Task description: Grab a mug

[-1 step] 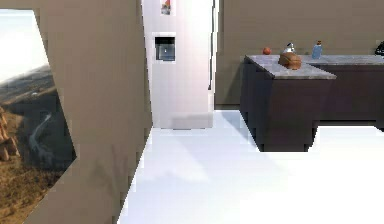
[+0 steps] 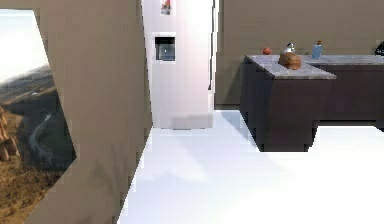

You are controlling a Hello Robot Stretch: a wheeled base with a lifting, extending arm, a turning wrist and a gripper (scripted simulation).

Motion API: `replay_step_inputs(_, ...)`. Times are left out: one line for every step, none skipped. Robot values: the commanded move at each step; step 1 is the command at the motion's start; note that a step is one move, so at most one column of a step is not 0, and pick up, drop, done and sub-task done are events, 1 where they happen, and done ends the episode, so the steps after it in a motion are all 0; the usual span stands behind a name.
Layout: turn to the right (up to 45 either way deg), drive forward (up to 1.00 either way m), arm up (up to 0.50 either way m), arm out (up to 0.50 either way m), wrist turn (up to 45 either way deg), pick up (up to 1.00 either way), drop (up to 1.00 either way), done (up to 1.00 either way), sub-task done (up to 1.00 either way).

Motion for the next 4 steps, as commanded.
replay_step_inputs(0.0,0.00,0.38,0.00,0.0,0.00,0.00,0.00,0.00)
replay_step_inputs(0.0,0.00,0.00,0.50,0.0,0.00,0.00,0.00,0.00)
replay_step_inputs(0.0,0.00,0.00,0.00,45.0,0.00,0.00,0.00,0.00)
replay_step_inputs(0.0,0.00,0.00,0.00,45.0,0.00,0.00,0.00,0.00)
